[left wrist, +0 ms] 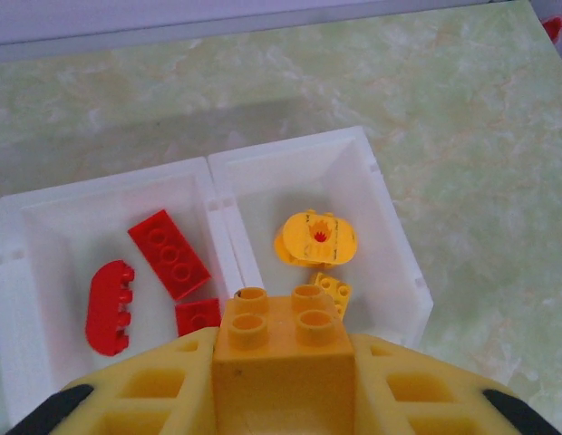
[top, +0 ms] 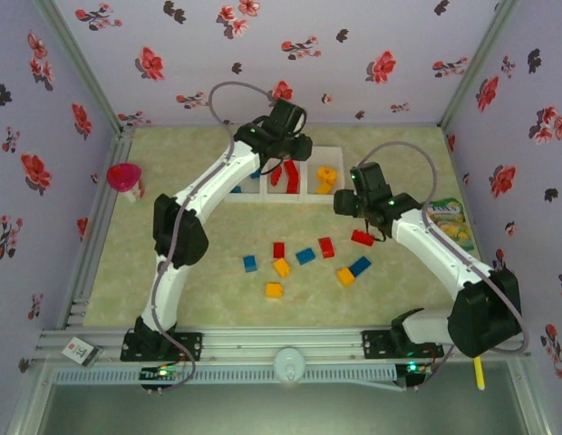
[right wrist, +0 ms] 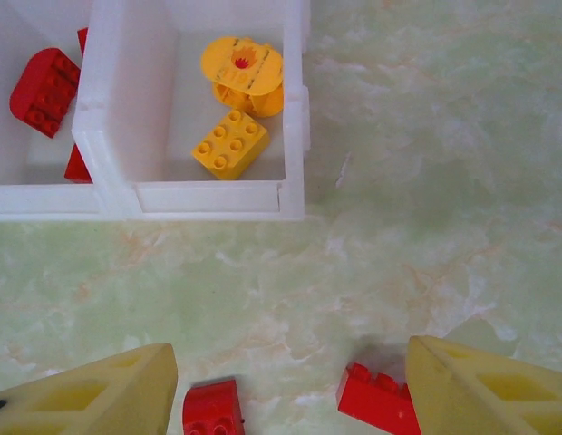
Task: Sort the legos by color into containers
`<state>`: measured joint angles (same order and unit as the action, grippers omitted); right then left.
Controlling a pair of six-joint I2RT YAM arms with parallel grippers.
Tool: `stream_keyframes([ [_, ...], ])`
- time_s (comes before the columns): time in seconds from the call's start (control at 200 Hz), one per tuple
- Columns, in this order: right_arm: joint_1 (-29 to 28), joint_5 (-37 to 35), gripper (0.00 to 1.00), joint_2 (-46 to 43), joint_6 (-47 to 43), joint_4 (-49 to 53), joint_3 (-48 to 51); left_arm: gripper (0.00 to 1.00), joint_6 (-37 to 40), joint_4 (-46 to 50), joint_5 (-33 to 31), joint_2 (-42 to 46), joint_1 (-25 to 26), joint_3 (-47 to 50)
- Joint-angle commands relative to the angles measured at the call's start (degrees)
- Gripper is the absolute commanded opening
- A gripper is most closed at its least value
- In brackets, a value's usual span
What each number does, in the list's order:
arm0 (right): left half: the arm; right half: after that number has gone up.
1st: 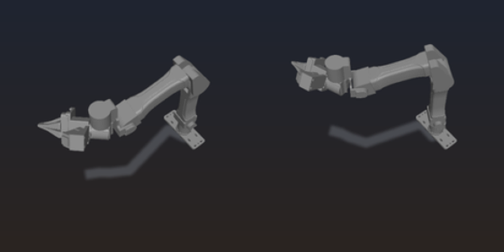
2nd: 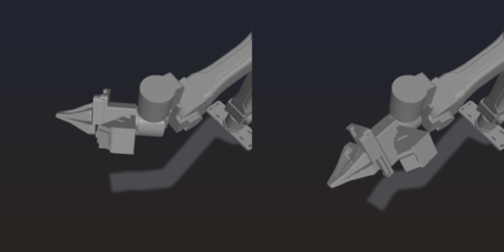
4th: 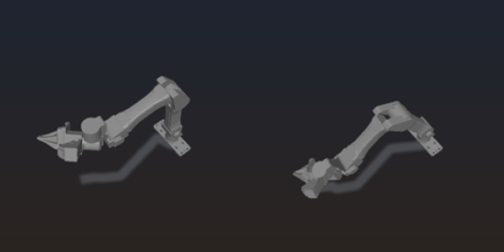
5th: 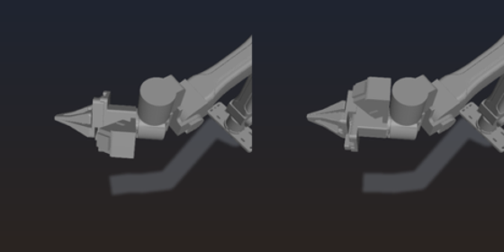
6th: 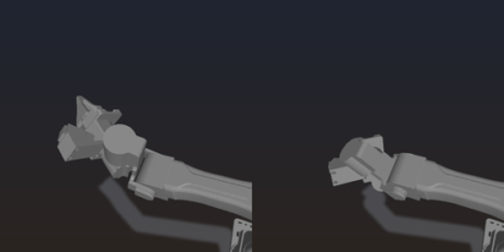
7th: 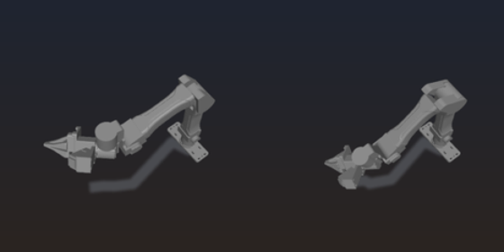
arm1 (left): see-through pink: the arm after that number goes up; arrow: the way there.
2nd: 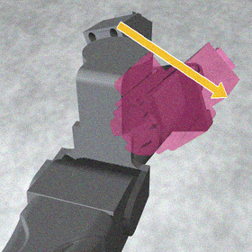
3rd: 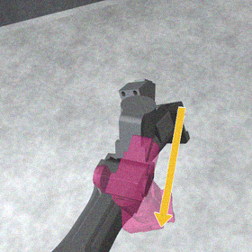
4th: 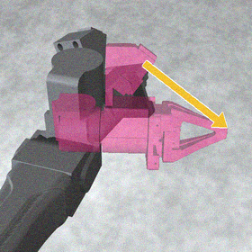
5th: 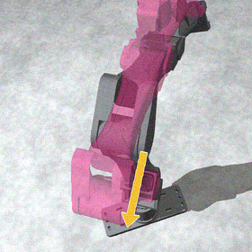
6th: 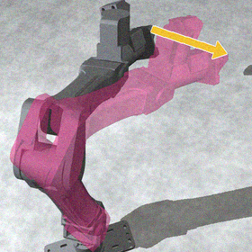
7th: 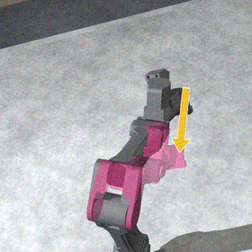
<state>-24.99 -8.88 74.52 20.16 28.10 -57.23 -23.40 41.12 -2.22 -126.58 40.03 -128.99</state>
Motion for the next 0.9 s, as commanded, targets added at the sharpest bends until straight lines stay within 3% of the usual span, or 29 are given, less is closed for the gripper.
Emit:
stream_keyframes([
  [0.0, 0.4, -1.6, 0.68, -1.5, 1.0, 2.7, -0.4, 0.22, 0.6, -3.9, 2.9, -2.1, -0.5, -3.0],
  [0.51, 0.4, -2.1, 0.68, -4.5, 3.7, 3.2, 2.7, 0.22, 0.8, -13.5, 7.4, -10.8, -0.7, -4.9],
  [0.815, 0.5, -1.4, 0.68, -4.4, 3.8, 4.3, 4.9, 0.45, 0.8, -15.7, 9.4, -11.2, -0.9, -5.0],
  [0.895, 0.5, -1.2, 0.68, -4.7, 3.7, 4.6, 5.6, 0.47, 1.1, -17.1, 9.5, -9.4, -0.9, -3.1],
])
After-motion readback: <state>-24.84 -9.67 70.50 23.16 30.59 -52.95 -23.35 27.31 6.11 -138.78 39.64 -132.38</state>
